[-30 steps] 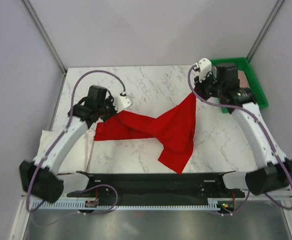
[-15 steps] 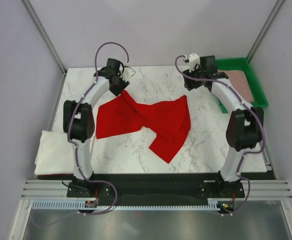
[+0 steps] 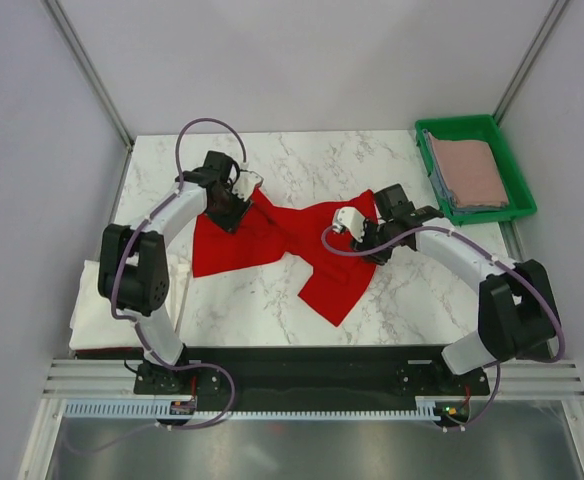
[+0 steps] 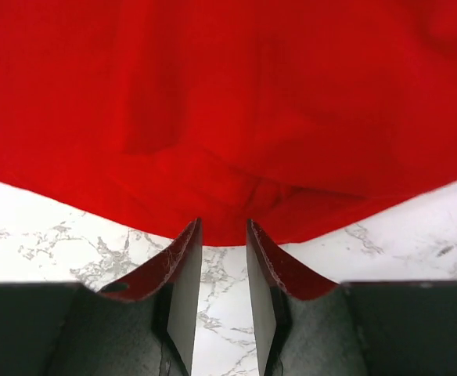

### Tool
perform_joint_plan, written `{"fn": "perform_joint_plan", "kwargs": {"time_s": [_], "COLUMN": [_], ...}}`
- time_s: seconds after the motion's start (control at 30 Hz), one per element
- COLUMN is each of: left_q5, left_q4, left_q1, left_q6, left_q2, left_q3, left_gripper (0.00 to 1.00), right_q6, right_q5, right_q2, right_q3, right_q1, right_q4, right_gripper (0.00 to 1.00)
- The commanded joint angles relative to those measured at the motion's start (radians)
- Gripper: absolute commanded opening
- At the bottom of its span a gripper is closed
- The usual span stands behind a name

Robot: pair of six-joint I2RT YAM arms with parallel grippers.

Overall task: Fold and stack the t-shirts
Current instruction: Flatten the tshirt out

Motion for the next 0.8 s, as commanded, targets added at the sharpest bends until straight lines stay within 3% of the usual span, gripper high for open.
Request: {"fn": "perform_joint_plan", "kwargs": {"time_s": [0.0,0.27,0.77], "left_q5": [0.044,0.041,0.006], "left_q4": [0.01,0.01,0.01], "left_q1": [0.001,0.0,0.0], "left_q6": [-0.062,-0.093,-0.085], "left_q2": [-0.005,-0.011,-0.004], "left_q3": [0.01,-0.012,-0.022], "left_gripper": [0.48,0.48,0.47], "right_q6": [-0.16,-0.238,-0.227], "right_q5": [0.03,0.09,0.048], "right_q2": [0.029,0.175,0.262], "right_q3": [-0.02,0.008,0.055], "right_q1": [0.023,0.025,0.023], "right_q4": [0.058,0.066,0.052], "right_gripper": [0.37,0.36,0.32]}}
